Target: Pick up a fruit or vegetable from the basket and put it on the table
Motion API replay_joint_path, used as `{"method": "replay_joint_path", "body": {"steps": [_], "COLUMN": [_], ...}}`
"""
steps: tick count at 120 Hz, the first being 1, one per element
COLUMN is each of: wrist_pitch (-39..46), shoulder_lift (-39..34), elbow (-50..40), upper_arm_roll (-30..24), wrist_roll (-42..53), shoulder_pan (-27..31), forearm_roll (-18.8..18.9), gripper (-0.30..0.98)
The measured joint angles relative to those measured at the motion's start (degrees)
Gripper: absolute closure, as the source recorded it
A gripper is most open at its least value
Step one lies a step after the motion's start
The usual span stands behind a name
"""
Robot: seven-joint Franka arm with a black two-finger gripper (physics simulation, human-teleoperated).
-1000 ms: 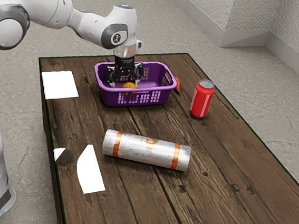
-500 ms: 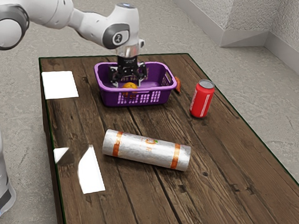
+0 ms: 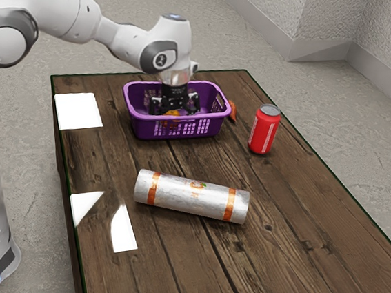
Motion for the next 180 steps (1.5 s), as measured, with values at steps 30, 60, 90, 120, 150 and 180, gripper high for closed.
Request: {"method": "replay_joint_path", "body": {"steps": [30, 60, 90, 120, 150, 180], "wrist_pitch": [0.3, 0.4, 0.4, 0.3, 0.4, 0.4], "shoulder_lift": [-0.1, -0.2, -0.4, -1.0, 0.4, 2.0], "elbow": [-0.1, -0.1, 0.0, 0.1, 0.1, 0.2], "upper_arm_roll": [0.1, 0.3, 0.3, 0.3, 0.3, 0.4], "wrist_roll": [-0.5, -0.8, -1.0, -1.2, -1.3, -1.8], "shoulder_pan": [-2.2, -3.5, -2.9, -0.7, 1.2, 2.1], "forearm_roll": [0.0, 0.0, 0.0, 0.0, 0.0, -1.3], "gripper": [0.0, 0.0, 0.0, 0.0, 0.0, -0.06]}}
